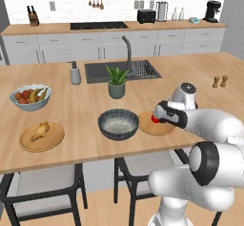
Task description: Pick the chicken drumstick and tomato from their plates and place them in the bowl. Then put the bowl in the fridge.
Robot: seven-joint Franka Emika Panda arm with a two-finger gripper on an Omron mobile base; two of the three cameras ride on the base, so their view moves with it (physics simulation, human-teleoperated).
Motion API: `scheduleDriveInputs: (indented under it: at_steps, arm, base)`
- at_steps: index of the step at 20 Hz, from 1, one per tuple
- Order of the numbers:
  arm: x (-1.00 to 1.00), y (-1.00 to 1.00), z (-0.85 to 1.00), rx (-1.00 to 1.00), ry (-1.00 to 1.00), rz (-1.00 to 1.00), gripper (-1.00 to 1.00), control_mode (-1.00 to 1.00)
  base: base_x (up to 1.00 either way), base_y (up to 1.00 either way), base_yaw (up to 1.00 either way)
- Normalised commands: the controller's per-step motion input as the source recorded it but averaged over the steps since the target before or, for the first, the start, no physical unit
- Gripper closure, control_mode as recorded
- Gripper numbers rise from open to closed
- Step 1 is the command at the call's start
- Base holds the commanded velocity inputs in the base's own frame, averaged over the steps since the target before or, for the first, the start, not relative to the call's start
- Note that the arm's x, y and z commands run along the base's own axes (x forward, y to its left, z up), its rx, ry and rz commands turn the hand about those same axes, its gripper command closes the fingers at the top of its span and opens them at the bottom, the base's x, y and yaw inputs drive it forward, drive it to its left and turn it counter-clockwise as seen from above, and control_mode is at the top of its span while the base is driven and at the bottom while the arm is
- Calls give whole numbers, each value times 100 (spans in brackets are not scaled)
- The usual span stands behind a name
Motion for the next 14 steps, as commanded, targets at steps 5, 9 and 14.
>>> scheduleDriveInputs:
  at_steps: [5, 9, 14]
  arm:
    - [67, 0, -18, 0, 3, 0, -100, -100]
    - [50, 0, -27, 0, 3, 0, -100, -100]
    - [43, 0, -41, 0, 3, 0, -100, -100]
  base:
    - [0, 0, 0]
    - [0, 0, 0]
    - [0, 0, 0]
